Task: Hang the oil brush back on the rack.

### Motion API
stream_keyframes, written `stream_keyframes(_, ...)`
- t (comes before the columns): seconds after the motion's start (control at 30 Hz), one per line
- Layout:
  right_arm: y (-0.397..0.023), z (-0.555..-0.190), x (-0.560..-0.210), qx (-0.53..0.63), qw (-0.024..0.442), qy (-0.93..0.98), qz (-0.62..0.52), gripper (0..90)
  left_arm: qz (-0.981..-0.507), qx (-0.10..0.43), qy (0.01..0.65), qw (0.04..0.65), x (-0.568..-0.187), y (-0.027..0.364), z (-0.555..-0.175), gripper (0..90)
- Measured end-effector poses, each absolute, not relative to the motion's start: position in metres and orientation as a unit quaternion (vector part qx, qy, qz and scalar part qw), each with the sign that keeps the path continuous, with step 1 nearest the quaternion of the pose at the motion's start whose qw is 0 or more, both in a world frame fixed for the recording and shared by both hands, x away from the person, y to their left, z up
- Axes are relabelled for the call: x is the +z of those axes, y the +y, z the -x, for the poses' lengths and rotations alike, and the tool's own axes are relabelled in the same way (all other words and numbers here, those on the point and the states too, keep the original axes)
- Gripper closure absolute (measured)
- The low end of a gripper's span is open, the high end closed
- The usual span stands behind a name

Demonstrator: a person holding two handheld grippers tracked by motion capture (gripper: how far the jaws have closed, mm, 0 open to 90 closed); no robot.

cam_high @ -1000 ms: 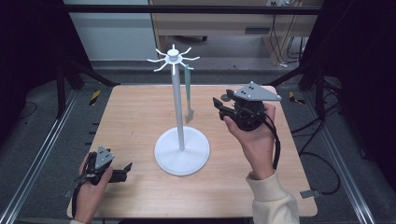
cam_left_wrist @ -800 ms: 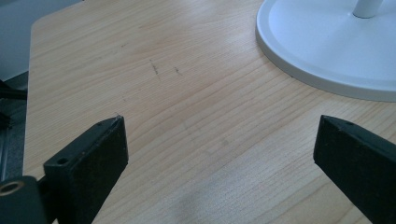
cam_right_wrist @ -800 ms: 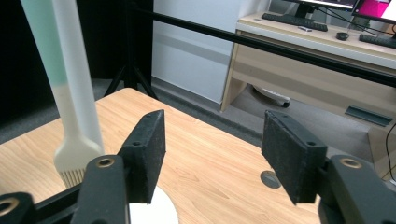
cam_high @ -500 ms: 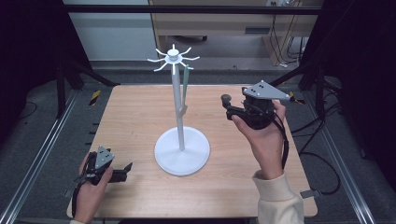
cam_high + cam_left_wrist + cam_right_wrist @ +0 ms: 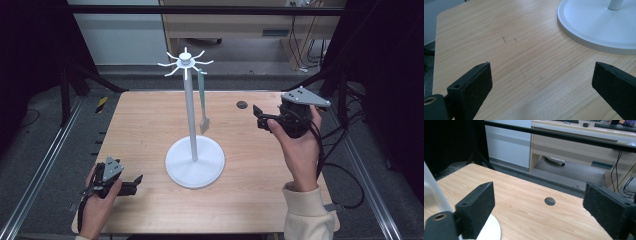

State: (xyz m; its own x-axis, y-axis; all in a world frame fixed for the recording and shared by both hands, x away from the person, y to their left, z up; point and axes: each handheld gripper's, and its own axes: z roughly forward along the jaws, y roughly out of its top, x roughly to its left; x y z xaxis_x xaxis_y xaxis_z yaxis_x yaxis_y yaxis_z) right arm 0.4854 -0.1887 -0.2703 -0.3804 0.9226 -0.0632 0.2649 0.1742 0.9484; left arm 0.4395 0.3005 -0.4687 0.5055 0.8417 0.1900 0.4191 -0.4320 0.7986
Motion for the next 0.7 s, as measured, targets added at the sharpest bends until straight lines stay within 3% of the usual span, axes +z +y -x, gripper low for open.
stream_keyframes(0.7, -0.213, -0.507, -0.31, 0.437, 0.358, 0.677, -0.472, 8.2, -0.792, 0.297, 0.399, 0.356, -0.469, 0.3, -0.439, 2.5)
